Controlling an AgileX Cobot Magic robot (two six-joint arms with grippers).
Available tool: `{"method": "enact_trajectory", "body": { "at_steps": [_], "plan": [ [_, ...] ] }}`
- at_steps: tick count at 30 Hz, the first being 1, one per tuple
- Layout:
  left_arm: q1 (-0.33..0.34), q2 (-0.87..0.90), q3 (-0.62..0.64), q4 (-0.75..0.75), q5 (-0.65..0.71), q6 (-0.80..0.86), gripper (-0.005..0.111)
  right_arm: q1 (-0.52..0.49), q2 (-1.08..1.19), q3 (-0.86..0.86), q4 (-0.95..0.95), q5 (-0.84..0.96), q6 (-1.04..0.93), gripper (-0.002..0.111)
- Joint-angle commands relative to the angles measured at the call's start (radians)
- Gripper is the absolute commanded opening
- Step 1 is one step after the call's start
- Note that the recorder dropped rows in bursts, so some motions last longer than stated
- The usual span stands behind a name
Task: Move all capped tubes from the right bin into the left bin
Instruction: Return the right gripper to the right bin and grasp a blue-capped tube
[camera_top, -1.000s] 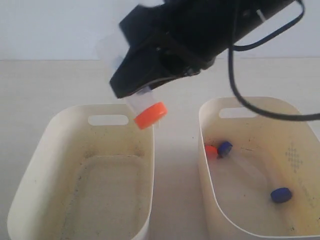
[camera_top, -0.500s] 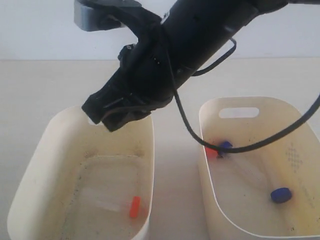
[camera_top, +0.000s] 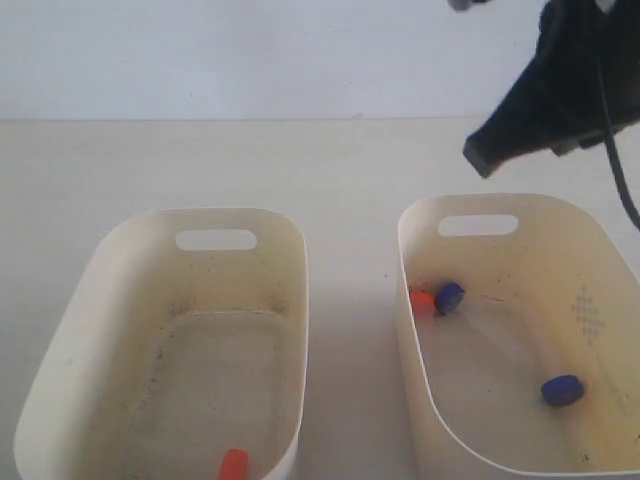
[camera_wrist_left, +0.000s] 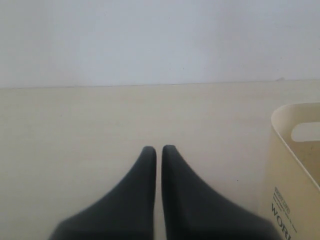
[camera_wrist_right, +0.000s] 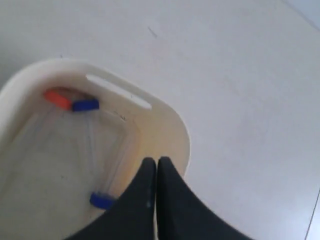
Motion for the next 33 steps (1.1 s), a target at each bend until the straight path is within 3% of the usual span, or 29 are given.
{"method": "enact_trajectory", "body": {
  "at_steps": [1,3,6,16,33],
  "plan": [
    [0.001,-0.003,-0.003,0.002,-0.007,-0.008,0.004,-0.134,-0.002,0.114,0.252,-0.047,-0.195,0.0],
    [0.001,-0.003,-0.003,0.002,-0.007,-0.008,0.004,-0.21,0.003,0.177,0.429,-0.135,-0.327,0.0],
    [0.001,-0.003,-0.003,0.002,-0.007,-0.008,0.004,-0.257,0.045,0.187,0.495,-0.143,-0.391,0.0],
    [0.001,-0.003,-0.003,0.002,-0.007,-0.008,0.004,-0.264,0.267,0.187,0.502,-0.164,-0.401,0.0],
    [0.001,-0.003,-0.003,0.002,-0.007,-0.008,0.004,-0.264,0.337,0.192,0.502,-0.326,-0.403,0.0]
  ]
}}
